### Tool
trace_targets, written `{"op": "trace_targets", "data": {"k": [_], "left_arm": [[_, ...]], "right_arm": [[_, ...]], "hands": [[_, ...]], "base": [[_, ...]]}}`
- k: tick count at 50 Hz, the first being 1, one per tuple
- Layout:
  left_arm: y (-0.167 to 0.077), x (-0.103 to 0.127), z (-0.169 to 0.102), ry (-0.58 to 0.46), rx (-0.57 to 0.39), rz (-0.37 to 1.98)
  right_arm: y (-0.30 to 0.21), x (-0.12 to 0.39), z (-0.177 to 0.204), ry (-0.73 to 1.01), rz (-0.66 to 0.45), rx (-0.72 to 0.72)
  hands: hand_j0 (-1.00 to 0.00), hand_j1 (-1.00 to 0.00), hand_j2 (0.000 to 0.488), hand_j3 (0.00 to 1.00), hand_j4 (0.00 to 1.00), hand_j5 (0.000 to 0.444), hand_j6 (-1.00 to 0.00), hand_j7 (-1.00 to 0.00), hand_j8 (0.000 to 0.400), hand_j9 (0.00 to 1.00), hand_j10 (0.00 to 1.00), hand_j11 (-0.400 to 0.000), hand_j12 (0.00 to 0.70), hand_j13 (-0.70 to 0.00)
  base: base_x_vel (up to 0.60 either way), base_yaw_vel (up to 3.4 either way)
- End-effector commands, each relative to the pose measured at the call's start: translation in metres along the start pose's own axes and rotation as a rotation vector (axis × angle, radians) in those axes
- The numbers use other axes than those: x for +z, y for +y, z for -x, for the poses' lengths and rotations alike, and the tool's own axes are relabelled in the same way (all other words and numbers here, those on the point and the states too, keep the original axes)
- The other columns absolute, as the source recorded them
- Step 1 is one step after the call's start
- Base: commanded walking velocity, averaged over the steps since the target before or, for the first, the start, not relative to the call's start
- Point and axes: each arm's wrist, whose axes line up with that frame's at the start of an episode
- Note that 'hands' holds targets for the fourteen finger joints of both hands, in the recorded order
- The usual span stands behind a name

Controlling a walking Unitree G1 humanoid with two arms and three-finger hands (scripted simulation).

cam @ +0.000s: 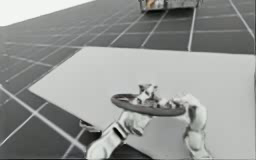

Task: Pick up and drop off the object

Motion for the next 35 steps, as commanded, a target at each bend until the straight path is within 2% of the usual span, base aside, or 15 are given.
{"op": "trace_targets", "data": {"k": [1,3,4,6,7,8,9,10,11,35], "left_arm": [[0.039,-0.043,0.038,0.143,0.282,0.018],[0.039,-0.041,0.037,0.137,0.284,0.022],[0.034,-0.036,0.035,0.144,0.293,0.012],[0.042,-0.046,0.039,0.152,0.27,0.009],[0.041,-0.035,0.043,0.145,0.274,0.018],[0.039,-0.044,0.041,0.132,0.261,0.011],[0.039,-0.037,0.037,0.138,0.266,0.016],[0.04,-0.04,0.047,0.132,0.268,0.012],[0.036,-0.047,0.046,0.135,0.26,0.019],[0.036,-0.047,0.046,0.135,0.26,0.019]], "right_arm": [[-0.024,-0.013,-0.009,-0.212,-0.124,0.001],[-0.025,-0.023,-0.022,-0.24,-0.192,0.028],[-0.032,-0.024,-0.033,-0.246,-0.27,0.046],[-0.031,-0.032,-0.032,-0.298,-0.384,0.054],[-0.024,-0.035,-0.03,-0.326,-0.416,0.061],[-0.02,-0.032,-0.027,-0.357,-0.431,0.064],[-0.028,-0.028,-0.026,-0.384,-0.442,0.073],[-0.028,-0.017,-0.02,-0.41,-0.461,0.094],[0.003,0.031,-0.13,0.94,-0.083,-0.662],[0.003,0.031,-0.13,0.94,-0.083,-0.662]], "hands": [[0.0,0.0,0.0,1.0,1.0,0.0,0.0,0.0,0.0,1.0,1.0,-0.4,0.0,-0.7],[0.0,0.0,0.0,1.0,1.0,0.0,0.0,0.0,0.0,1.0,1.0,-0.4,0.0,-0.7],[0.0,0.0,0.0,1.0,1.0,0.0,0.0,0.0,0.0,1.0,1.0,-0.4,0.0,-0.7],[0.0,0.0,0.0,1.0,1.0,0.0,0.0,0.0,0.0,1.0,1.0,-0.4,0.0,-0.7],[0.0,0.0,0.0,1.0,1.0,0.0,0.0,0.0,0.0,1.0,1.0,-0.4,0.0,-0.7],[0.0,0.0,0.0,1.0,1.0,0.0,0.0,0.0,0.0,1.0,1.0,-0.4,0.0,-0.7],[0.0,0.0,0.0,1.0,1.0,0.0,0.0,0.0,0.0,1.0,1.0,-0.4,0.0,-0.7],[0.0,0.0,0.0,1.0,1.0,0.0,0.0,0.0,0.0,1.0,1.0,-0.4,0.0,-0.7],[0.0,0.0,0.0,1.0,1.0,0.0,0.0,0.0,0.0,1.0,1.0,-0.4,0.0,-0.7],[0.0,0.0,0.0,1.0,1.0,0.0,0.0,0.0,0.0,1.0,1.0,-0.4,0.0,-0.7]], "base": [[0.0,0.0],[0.0,0.0],[0.0,0.0],[0.0,0.0],[0.0,0.0],[0.0,0.0],[0.0,0.0],[0.0,0.0],[0.17,2.59],[0.19,2.16]]}}
